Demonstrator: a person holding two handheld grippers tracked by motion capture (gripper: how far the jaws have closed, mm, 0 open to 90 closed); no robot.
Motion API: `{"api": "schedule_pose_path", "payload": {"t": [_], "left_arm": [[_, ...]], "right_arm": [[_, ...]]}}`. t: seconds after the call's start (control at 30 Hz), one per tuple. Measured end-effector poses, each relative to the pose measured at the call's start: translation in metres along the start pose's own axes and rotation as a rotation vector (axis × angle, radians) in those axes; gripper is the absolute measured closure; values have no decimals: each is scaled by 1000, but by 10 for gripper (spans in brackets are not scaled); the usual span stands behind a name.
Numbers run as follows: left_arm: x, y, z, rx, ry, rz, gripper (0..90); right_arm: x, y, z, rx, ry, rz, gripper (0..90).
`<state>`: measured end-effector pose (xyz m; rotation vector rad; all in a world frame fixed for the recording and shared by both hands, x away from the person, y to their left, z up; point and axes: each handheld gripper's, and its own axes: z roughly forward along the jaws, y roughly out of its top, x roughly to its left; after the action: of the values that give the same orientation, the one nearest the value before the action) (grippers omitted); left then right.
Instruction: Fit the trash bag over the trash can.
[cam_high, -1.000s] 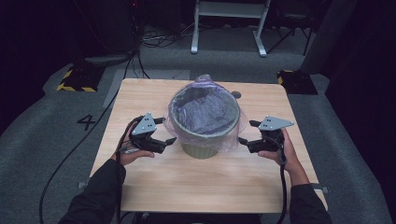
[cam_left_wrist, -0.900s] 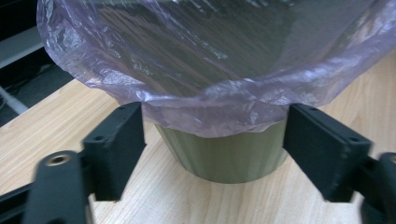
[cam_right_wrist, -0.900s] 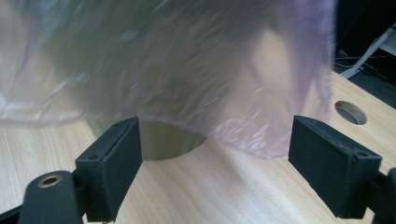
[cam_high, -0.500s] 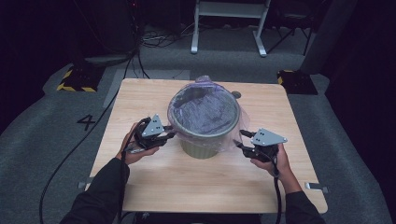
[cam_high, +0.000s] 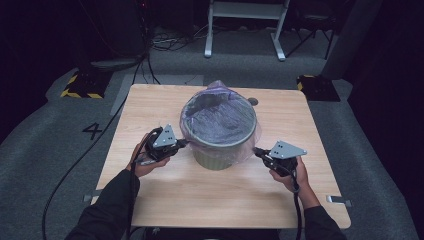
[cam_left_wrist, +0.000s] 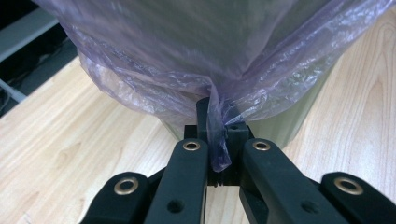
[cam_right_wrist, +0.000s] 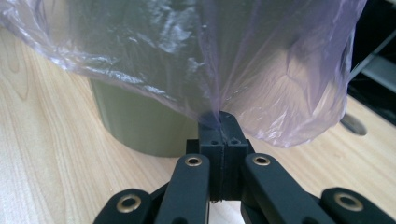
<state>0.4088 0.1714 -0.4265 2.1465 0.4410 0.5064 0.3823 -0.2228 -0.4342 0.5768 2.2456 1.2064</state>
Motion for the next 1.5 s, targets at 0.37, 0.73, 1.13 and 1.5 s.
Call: {"api": "schedule_pose_path", "payload": {"t": [0.37,0.73,1.13,1.5], "left_arm": [[-6,-18,19,56,-38,-16,895],[-4,-29,30,100,-37,-42,895],[9,-46,39,125,-8,-109,894],[11,-54,38,136,19,-139,733]], "right_arm": [[-4,-18,15,127,64,48,900],[-9,-36,36,270,121,117,900],[-20,-53,41,282,111,232,900],[-24,-59,34,248,148,261,772]]}}
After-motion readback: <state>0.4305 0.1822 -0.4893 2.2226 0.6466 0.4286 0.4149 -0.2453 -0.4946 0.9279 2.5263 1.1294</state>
